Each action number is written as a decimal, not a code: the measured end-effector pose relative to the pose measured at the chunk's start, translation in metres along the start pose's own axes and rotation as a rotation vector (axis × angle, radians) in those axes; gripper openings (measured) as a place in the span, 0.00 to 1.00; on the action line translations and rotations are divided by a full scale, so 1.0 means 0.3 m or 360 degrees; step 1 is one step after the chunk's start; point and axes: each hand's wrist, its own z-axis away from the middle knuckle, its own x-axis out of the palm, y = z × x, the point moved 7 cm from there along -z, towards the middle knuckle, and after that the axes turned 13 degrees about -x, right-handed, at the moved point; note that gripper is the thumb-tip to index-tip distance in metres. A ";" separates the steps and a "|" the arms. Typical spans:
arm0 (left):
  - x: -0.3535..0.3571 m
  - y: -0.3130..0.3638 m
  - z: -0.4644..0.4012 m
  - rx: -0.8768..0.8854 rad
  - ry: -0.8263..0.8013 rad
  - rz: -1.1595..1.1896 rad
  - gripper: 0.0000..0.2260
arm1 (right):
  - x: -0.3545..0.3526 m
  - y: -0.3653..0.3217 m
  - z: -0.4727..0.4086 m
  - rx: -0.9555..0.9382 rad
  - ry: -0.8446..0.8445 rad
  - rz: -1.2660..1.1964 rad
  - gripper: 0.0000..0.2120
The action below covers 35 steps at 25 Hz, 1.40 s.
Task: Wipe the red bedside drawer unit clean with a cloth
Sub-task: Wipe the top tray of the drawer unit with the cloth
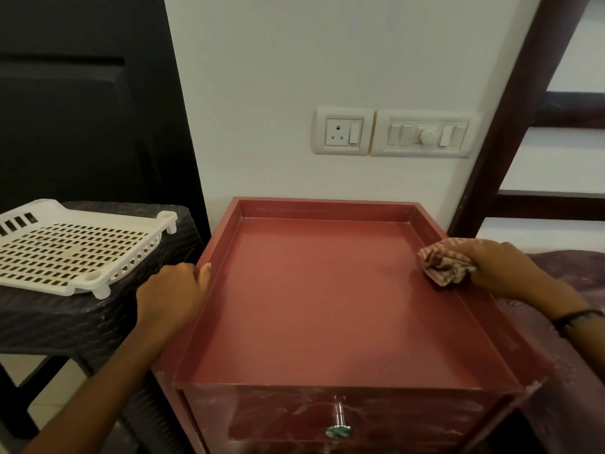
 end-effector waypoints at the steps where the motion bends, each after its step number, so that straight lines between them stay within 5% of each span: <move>1: 0.002 -0.001 0.001 0.0004 -0.0008 0.0007 0.22 | -0.001 0.002 -0.002 0.0040 0.0005 -0.0001 0.27; 6: 0.004 -0.003 0.001 0.0007 -0.0037 0.0044 0.22 | 0.033 0.093 -0.206 0.0273 -0.0065 -0.0077 0.13; 11: 0.016 -0.015 -0.003 -0.0009 -0.0074 0.0073 0.22 | 0.038 0.122 -0.322 0.0277 -0.0045 -0.0159 0.13; 22: 0.002 -0.005 0.010 -0.0011 -0.0136 0.0106 0.22 | -0.005 -0.093 0.481 0.0208 0.0008 -0.0354 0.10; 31: -0.014 -0.009 0.025 -0.0041 -0.0194 0.0128 0.23 | -0.044 -0.017 0.264 0.0318 0.0109 -0.0487 0.16; 35: -0.020 -0.013 0.029 -0.0057 -0.0207 0.0128 0.23 | -0.038 -0.066 0.392 0.0318 0.0190 -0.0552 0.15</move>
